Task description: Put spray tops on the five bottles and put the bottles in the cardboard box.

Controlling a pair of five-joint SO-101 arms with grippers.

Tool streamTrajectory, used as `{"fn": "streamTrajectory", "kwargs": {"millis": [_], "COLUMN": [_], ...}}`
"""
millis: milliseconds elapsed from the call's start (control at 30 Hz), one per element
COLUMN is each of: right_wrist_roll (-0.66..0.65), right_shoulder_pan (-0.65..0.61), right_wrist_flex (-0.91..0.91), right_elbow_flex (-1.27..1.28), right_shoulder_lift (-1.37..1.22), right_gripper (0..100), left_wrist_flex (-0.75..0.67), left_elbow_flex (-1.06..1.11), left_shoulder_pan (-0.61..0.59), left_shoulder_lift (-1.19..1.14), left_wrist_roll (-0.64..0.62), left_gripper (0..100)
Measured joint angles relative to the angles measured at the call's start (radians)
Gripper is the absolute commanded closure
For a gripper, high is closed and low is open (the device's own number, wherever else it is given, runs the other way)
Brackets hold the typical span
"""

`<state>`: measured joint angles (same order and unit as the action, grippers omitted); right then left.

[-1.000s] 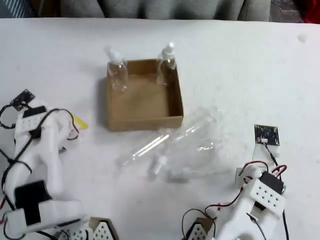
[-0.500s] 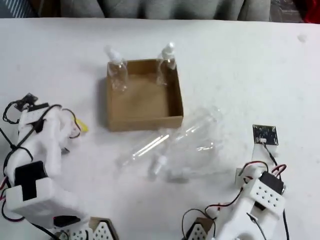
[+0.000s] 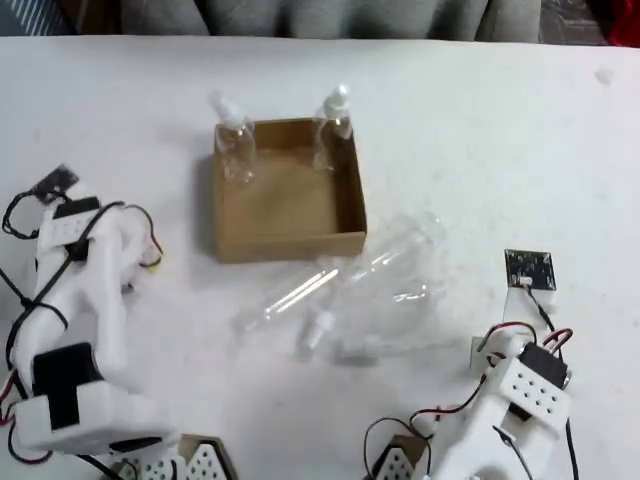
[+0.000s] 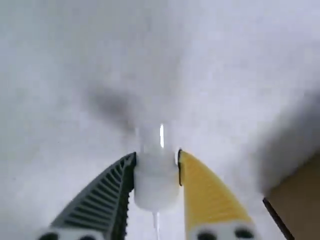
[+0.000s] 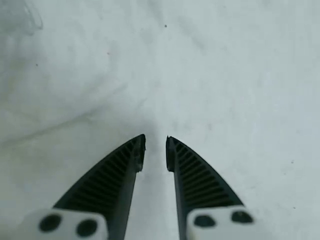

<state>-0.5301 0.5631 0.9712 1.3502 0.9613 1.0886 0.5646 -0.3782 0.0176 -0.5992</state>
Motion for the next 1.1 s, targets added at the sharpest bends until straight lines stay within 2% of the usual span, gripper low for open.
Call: {"fn": "streamTrajectory", "kwargs": {"millis": [267,367,600,833,1100], "right_wrist_roll": [0.000,-0.002,-0.003,-0.003,-0.003], "right_shoulder_pan": [0.000,0.000,0.000,0.000,0.000], "right_wrist_flex": [0.000,0.000,0.000,0.000,0.000], "right_elbow_flex": [0.000,0.000,0.000,0.000,0.000], "right_shoulder_lift": [0.000,0.000,0.000,0.000,0.000], "right_gripper": [96.1,96.1,96.1,96.0,95.9], "left_wrist_flex": [0.043,0.043,0.043,0.049,0.049], "left_elbow_flex": [0.000,0.000,0.000,0.014,0.023], "left_shoulder_pan": [0.037,0.037,0.037,0.037,0.048], "left_shoulder_lift": [0.081,0.081,0.081,0.081,0.081], "left_wrist_roll": [0.446,0.557,0.582,0.582,0.582], "left_gripper": [97,97,95,70,72]}}
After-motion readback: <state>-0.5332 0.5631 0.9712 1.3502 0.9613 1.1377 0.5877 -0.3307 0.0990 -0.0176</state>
